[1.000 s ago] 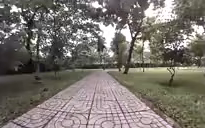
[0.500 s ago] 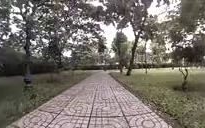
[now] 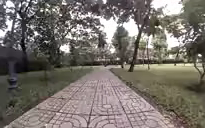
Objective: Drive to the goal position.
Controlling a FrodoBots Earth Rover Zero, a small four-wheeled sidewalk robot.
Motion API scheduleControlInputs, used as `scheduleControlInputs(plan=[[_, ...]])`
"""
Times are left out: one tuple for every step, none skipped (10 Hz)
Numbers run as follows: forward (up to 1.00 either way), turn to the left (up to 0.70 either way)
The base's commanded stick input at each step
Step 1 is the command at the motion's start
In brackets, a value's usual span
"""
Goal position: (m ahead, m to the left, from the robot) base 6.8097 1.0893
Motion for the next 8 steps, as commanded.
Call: scheduleControlInputs(plan=[[1.0, 0.0], [1.0, 0.0], [1.0, 0.0], [1.0, 0.0], [1.0, 0.0], [1.0, 0.0], [1.0, 0.0], [1.0, 0.0]])
